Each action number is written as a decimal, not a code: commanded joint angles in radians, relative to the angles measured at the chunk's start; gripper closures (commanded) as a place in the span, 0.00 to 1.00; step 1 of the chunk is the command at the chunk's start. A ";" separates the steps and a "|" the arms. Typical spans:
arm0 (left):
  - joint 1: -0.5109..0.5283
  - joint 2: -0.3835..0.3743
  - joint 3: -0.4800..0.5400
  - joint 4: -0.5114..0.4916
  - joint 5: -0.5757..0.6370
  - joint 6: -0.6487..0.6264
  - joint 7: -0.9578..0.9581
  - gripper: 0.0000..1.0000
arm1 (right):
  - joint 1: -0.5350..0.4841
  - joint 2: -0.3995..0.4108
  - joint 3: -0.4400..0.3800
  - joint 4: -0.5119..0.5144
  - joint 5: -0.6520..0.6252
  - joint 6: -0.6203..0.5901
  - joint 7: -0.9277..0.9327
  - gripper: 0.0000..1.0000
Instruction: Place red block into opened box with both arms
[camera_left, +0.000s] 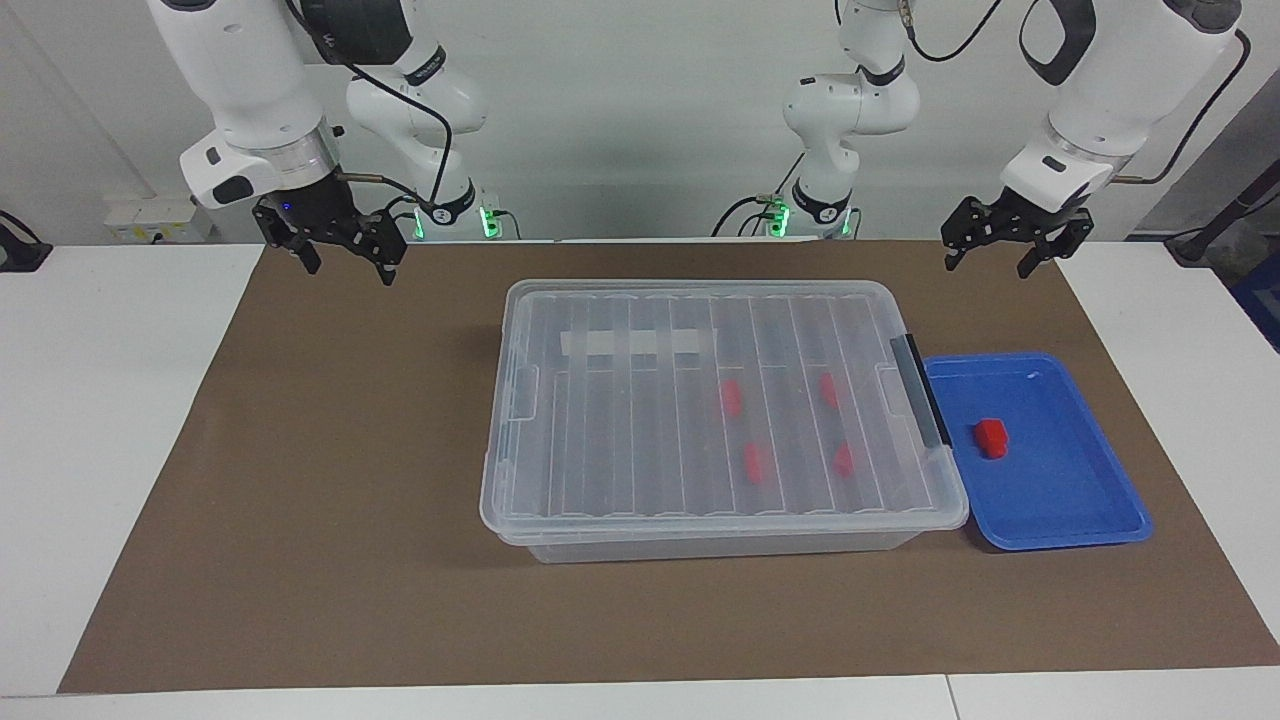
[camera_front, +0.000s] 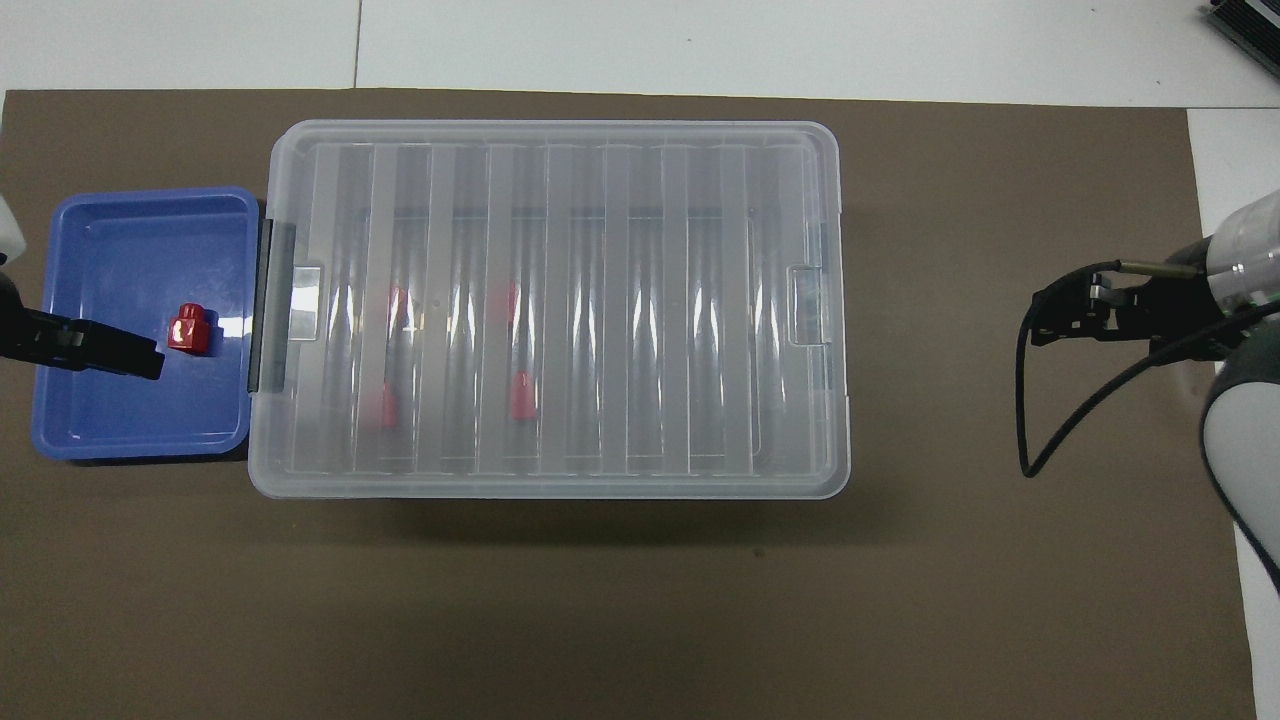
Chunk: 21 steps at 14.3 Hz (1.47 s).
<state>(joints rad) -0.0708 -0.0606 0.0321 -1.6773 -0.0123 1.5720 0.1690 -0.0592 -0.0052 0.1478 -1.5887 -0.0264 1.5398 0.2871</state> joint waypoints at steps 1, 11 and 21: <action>0.008 -0.016 -0.001 -0.013 -0.012 0.003 -0.002 0.00 | -0.013 -0.030 0.007 -0.037 0.003 0.020 0.014 0.00; 0.008 -0.016 -0.001 -0.013 -0.012 0.003 -0.002 0.00 | -0.013 -0.038 0.006 -0.074 0.013 0.092 0.017 0.00; 0.008 -0.016 -0.001 -0.013 -0.012 0.003 -0.002 0.00 | 0.031 -0.047 0.009 -0.235 0.013 0.311 0.017 0.00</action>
<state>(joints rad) -0.0708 -0.0606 0.0321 -1.6773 -0.0123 1.5720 0.1690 -0.0375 -0.0245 0.1517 -1.7542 -0.0230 1.7879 0.2871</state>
